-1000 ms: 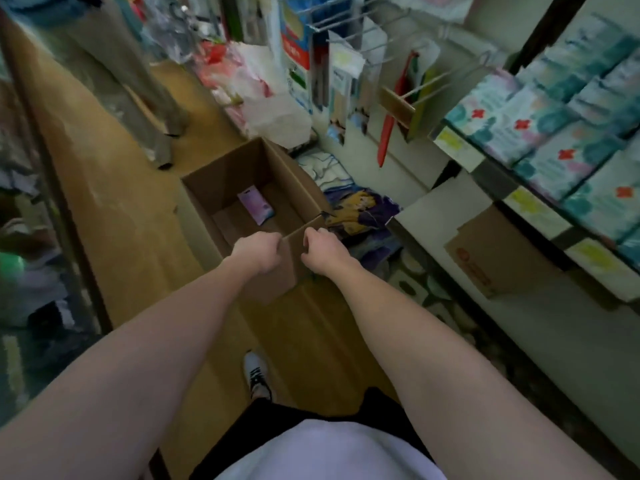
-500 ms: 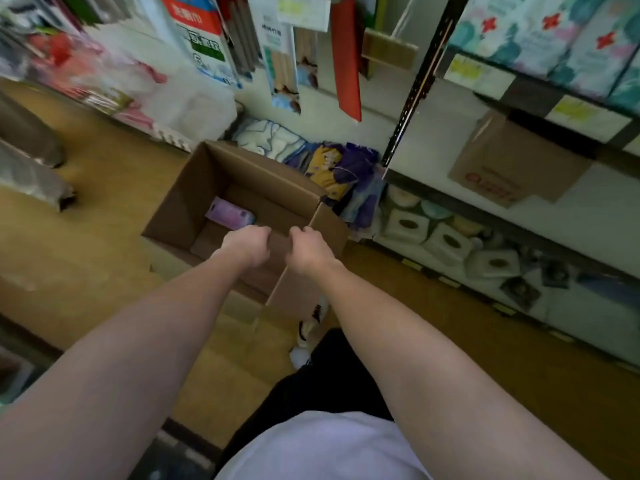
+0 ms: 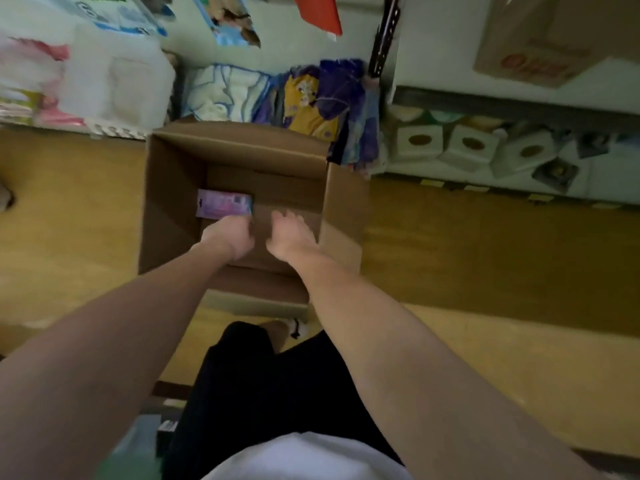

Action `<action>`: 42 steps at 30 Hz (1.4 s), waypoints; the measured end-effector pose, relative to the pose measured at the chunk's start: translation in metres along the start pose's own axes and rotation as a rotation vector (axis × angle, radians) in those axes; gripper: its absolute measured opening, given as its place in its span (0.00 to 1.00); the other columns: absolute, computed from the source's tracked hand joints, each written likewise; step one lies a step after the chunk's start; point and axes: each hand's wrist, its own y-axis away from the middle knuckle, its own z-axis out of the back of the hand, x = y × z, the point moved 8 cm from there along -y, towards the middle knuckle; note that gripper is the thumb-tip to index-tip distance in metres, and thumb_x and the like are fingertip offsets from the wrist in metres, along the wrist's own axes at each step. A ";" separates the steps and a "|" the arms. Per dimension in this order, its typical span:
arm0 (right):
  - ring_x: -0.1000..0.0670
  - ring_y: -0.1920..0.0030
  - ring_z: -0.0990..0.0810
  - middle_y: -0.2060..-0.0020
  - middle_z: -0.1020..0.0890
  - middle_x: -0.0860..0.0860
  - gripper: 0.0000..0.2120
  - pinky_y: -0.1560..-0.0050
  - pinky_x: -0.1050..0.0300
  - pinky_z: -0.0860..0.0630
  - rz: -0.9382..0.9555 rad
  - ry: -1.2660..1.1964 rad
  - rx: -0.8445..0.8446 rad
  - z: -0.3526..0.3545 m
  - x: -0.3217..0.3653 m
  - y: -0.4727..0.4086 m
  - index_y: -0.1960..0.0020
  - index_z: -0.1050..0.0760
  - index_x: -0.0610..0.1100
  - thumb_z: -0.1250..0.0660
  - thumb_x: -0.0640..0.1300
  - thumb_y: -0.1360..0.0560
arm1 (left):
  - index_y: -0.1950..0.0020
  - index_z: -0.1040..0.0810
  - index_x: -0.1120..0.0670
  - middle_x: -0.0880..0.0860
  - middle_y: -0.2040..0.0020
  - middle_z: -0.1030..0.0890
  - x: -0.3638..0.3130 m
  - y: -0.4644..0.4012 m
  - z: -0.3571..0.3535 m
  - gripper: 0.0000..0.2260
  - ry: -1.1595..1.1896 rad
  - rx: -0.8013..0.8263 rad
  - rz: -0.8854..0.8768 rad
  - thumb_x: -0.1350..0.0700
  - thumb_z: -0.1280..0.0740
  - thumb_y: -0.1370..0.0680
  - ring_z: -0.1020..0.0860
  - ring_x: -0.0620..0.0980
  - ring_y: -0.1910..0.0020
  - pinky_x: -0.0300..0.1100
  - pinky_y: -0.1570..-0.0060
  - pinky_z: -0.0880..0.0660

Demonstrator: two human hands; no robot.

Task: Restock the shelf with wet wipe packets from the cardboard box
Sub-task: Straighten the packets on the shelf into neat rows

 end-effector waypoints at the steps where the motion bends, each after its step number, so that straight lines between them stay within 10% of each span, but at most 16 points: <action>1: 0.40 0.29 0.33 0.29 0.31 0.41 0.26 0.33 0.46 0.31 -0.018 -0.015 0.001 -0.008 0.003 -0.006 0.26 0.34 0.44 0.32 0.43 0.23 | 0.38 0.24 0.55 0.58 0.42 0.20 0.010 -0.005 -0.002 0.14 -0.015 0.012 -0.005 0.57 0.36 0.23 0.22 0.60 0.43 0.53 0.45 0.24; 23: 0.41 0.30 0.36 0.31 0.35 0.43 0.34 0.28 0.47 0.36 -0.289 -0.252 -0.226 -0.142 0.021 -0.187 0.24 0.41 0.45 0.30 0.42 0.26 | 0.26 0.39 0.55 0.60 0.28 0.36 0.132 -0.193 -0.047 0.33 -0.400 -0.010 -0.197 0.52 0.28 0.26 0.35 0.62 0.31 0.56 0.36 0.34; 42: 0.42 0.34 0.30 0.35 0.29 0.43 0.32 0.41 0.47 0.25 -0.279 -0.102 -0.344 -0.065 0.042 -0.082 0.29 0.36 0.44 0.26 0.43 0.29 | 0.30 0.38 0.53 0.58 0.37 0.27 0.093 -0.095 0.003 0.38 -0.395 0.031 -0.221 0.47 0.24 0.34 0.27 0.61 0.40 0.58 0.42 0.27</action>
